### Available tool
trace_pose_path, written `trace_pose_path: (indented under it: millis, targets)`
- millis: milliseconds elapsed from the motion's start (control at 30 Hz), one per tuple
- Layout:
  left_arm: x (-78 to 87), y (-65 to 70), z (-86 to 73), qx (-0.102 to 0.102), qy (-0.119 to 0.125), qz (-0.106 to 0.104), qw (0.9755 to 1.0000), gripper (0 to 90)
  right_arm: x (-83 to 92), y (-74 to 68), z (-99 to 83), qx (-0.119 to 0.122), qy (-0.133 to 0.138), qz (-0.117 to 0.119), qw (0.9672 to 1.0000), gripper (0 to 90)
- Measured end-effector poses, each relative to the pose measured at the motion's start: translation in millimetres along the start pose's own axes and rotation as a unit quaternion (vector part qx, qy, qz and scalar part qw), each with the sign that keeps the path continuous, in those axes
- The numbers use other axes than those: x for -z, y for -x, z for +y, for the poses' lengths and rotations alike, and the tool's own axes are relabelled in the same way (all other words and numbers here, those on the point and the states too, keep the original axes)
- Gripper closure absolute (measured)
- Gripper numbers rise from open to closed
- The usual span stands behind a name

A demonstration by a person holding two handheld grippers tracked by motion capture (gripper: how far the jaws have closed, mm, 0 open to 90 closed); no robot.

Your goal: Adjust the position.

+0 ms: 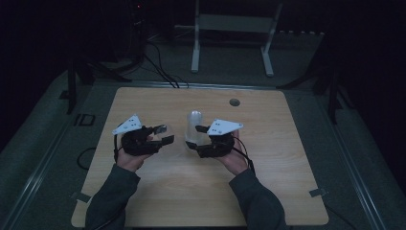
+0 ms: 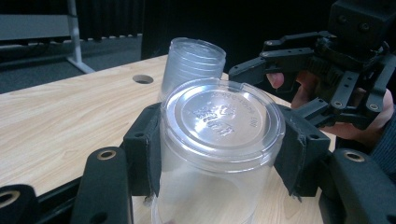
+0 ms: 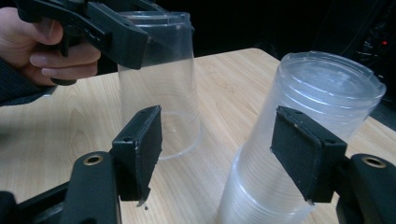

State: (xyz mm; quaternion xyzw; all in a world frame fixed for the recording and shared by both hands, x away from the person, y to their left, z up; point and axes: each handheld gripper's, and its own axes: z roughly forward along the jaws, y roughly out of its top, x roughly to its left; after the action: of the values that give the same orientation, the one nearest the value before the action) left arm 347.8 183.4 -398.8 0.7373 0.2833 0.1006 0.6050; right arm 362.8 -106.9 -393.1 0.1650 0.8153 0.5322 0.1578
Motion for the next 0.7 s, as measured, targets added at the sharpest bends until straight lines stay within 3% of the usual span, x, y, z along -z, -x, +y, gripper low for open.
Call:
trace_pose_path:
  millis: [400, 700]
  targets:
    - [-0.2, 7.3, 5.2, -0.003, 0.004, -0.029, 0.9996, 41.0, -2.2, -3.9, 0.1, -0.005, 0.015, 0.023, 0.9996, 32.8]
    - [0.6, 12.1, 9.1, -0.006, 0.009, -0.036, 0.9993, 41.0, -2.3, -1.5, -4.3, -0.033, 0.038, 0.046, 0.9977, 34.0]
